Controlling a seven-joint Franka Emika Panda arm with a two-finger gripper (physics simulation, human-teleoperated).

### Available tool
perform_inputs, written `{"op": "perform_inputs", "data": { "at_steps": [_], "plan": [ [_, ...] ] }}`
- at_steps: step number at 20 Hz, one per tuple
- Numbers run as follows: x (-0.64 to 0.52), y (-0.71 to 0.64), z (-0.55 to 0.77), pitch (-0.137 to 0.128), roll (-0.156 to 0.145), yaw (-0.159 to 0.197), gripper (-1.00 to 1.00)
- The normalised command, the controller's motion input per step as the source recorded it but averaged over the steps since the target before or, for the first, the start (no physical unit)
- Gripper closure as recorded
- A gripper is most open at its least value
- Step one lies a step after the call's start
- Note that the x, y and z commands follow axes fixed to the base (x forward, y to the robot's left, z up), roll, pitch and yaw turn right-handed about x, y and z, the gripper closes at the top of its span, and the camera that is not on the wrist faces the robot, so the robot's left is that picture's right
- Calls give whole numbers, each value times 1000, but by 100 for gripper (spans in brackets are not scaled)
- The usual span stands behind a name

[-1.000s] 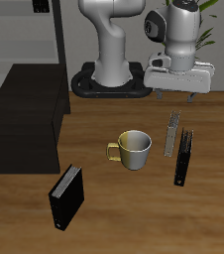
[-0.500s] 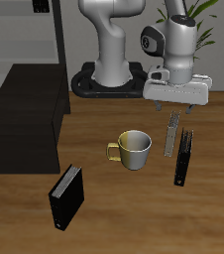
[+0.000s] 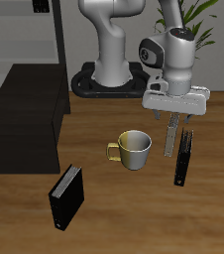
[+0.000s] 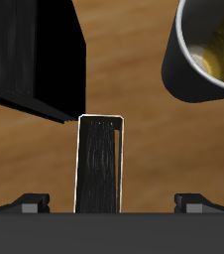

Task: Place the yellow book upright on top of the shelf

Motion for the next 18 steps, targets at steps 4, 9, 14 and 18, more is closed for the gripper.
{"op": "perform_inputs", "data": {
  "at_steps": [4, 9, 14, 18],
  "plan": [
    [109, -23, -264, 39, 11, -1, -100],
    [47, 16, -163, 50, 7, -16, 100],
    [-17, 26, 41, -9, 11, -1, 100],
    [-51, -6, 170, -20, 14, -4, 100]
  ]
}}
